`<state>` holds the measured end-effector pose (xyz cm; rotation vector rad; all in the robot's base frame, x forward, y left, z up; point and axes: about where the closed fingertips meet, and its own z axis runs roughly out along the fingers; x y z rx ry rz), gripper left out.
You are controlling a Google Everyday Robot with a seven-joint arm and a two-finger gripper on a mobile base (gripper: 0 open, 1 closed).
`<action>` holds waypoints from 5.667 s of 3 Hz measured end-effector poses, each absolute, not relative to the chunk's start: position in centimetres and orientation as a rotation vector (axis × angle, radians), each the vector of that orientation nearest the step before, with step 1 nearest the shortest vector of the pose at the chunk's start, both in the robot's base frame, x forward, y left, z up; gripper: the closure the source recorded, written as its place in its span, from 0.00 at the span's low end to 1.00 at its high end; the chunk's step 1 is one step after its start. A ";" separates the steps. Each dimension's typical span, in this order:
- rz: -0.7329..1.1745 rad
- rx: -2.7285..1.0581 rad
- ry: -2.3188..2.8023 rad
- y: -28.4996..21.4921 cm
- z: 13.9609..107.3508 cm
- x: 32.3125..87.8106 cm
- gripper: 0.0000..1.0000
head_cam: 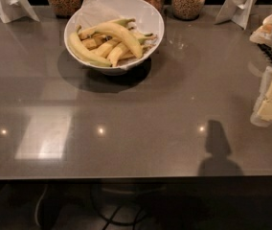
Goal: Pick banana from white bowl
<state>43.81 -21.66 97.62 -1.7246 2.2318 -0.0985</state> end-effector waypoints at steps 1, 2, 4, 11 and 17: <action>-0.098 -1.725 2.232 -21.7 97.6 43.8 0.00; -0.073 -1.679 2.143 -19.7 98.1 45.7 0.00; 0.054 -1.569 1.911 -12.6 99.4 51.5 0.00; 0.109 -1.481 1.644 1.5 97.5 67.0 0.14; 0.178 -1.399 1.741 3.8 90.4 75.6 0.43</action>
Offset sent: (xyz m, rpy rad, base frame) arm 0.0622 0.0666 0.0167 0.2479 -0.2279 0.0660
